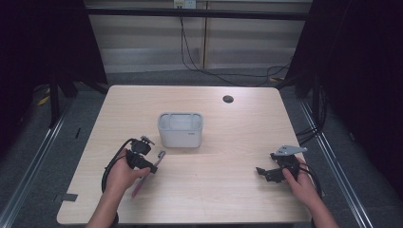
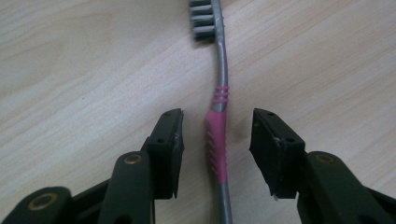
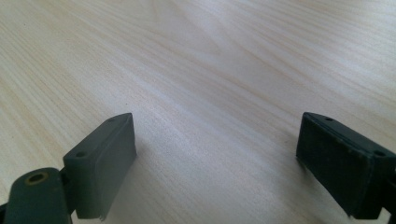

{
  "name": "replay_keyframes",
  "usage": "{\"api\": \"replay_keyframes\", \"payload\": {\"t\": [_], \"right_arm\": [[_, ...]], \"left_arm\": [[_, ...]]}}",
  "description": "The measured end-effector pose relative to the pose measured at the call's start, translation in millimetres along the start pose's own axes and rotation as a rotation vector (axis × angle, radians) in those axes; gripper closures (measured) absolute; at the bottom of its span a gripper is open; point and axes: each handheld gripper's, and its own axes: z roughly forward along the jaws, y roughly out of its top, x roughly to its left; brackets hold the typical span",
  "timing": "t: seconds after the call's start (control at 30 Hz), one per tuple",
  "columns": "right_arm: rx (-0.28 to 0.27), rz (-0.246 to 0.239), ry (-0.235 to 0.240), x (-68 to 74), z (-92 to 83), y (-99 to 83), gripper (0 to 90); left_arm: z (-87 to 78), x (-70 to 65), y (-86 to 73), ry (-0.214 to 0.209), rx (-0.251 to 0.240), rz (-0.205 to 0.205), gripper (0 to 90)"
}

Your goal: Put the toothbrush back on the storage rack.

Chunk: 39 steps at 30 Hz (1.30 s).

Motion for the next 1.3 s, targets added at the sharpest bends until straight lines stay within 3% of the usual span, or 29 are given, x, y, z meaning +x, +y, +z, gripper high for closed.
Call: {"api": "replay_keyframes", "payload": {"t": [0.33, 0.53, 0.6, 0.87, 1.3], "right_arm": [[0.0, -0.001, 0.0, -0.1, 0.0, 0.0, 11.4], [0.0, -0.001, 0.0, -0.1, 0.0, 0.0, 11.4], [0.0, -0.002, 0.0, -0.1, 0.0, 0.0, 11.4], [0.0, 0.0, 0.0, -0.1, 0.0, 0.0, 11.3], [0.0, 0.0, 0.0, 0.0, 0.0, 0.0, 11.4]], "left_arm": [[5.5, -3.5, 10.3, 0.016, 0.014, 0.004, 62.8], [6.2, -5.0, 13.6, 0.057, 0.041, -0.002, 78.3], [6.2, -5.2, 13.7, 0.061, 0.041, -0.001, 79.8], [3.0, 1.5, 6.6, 0.01, 0.01, -0.045, 80.5], [-19.4, 9.3, 2.7, -0.047, -0.11, -0.074, 80.8]]}}
